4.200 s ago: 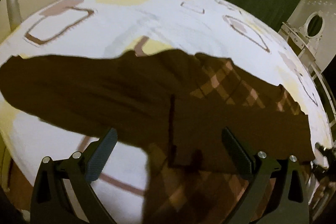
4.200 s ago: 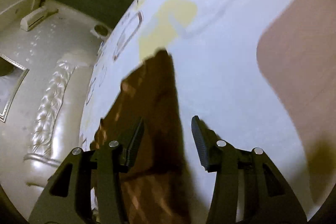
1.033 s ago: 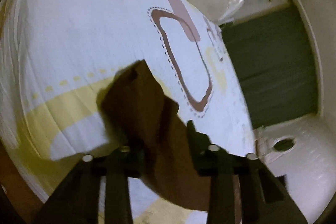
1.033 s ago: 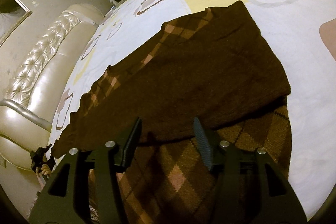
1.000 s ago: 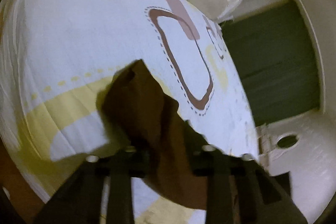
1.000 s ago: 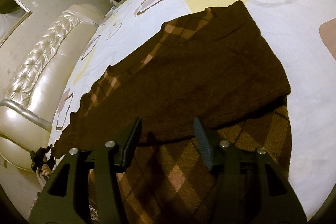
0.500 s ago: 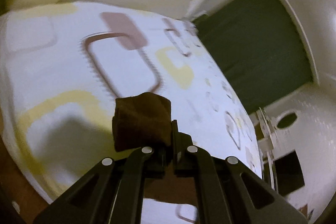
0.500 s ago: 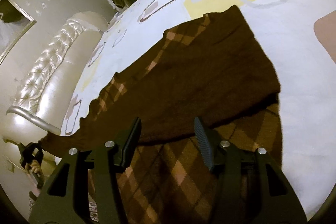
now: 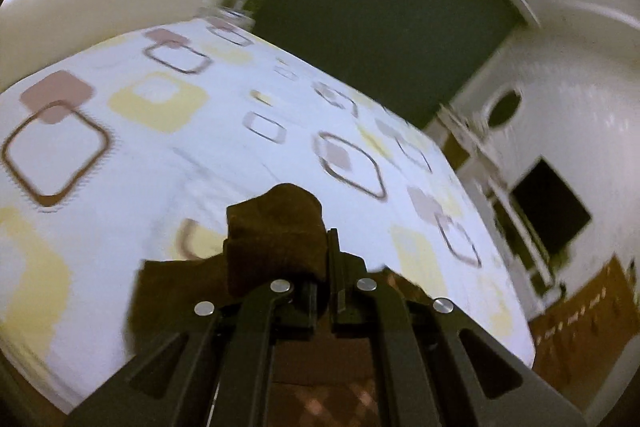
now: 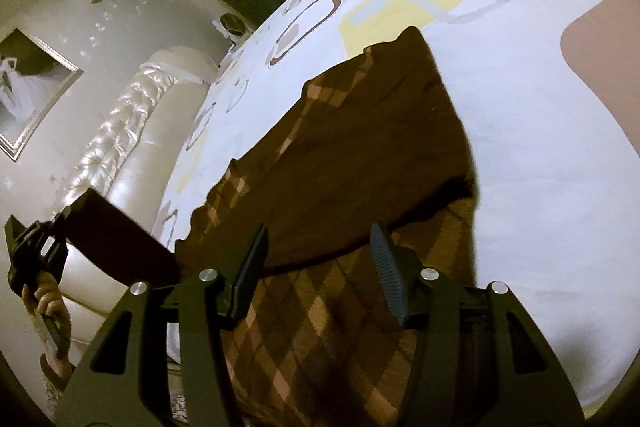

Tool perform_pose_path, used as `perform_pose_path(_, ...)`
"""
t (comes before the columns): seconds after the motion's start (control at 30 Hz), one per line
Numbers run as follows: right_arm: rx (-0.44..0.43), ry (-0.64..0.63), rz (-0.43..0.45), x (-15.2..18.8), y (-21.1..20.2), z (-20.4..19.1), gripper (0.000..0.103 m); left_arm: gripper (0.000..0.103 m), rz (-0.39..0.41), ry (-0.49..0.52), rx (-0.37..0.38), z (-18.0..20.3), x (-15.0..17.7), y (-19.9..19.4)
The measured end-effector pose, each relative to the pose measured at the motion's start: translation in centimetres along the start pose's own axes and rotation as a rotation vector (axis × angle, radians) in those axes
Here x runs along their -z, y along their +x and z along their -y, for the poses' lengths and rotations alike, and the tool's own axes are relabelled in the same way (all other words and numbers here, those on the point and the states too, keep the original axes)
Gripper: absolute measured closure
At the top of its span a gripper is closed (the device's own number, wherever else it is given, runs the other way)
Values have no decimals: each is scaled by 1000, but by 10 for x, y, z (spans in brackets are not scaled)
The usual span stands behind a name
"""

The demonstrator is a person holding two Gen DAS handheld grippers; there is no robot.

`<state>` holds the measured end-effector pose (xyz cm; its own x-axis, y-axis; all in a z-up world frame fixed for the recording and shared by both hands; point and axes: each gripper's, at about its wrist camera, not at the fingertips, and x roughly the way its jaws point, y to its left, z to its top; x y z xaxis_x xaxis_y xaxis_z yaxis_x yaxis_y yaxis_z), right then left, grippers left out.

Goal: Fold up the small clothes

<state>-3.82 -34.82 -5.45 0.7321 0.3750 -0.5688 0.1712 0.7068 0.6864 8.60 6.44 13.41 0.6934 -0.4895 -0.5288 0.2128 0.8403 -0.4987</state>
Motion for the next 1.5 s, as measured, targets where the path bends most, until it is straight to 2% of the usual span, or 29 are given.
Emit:
perform_pose_path(0.2,-28,23,31,-4,-11,10,50,100,-131,39,35,56,40,67)
perform_pose_path(0.4,-38,48,49,-6,-14,19,50,100,-212,111,-3,106,90,118)
perform_pose_path(0.63,-34,53,46,-5,-10,24,50,100,-282,125,-40,126,136,165)
perform_pose_path(0.8,-24,65,41,-3,-8,30,50,100,-307,180,-74,132,158,186)
perform_pose_path(0.97,-14,66,33,0,-5,34,50,99,-343,182,-53,131,172,201)
perform_pose_path(1.07,-13,65,37,0,-6,34,50,85,-329,204,-51,136,178,201)
perform_pose_path(1.13,-11,68,39,-1,-6,35,50,55,-310,220,-31,141,182,195)
perform_pose_path(1.23,-5,73,51,-2,-10,36,50,48,-255,234,16,146,180,173)
perform_pose_path(1.33,-8,89,71,-5,-17,37,50,40,-207,239,22,141,172,148)
perform_pose_path(1.4,-19,99,106,-8,-28,34,50,30,-148,233,1,125,163,124)
perform_pose_path(1.5,-42,82,156,-15,-43,23,50,28,-71,226,-75,90,152,93)
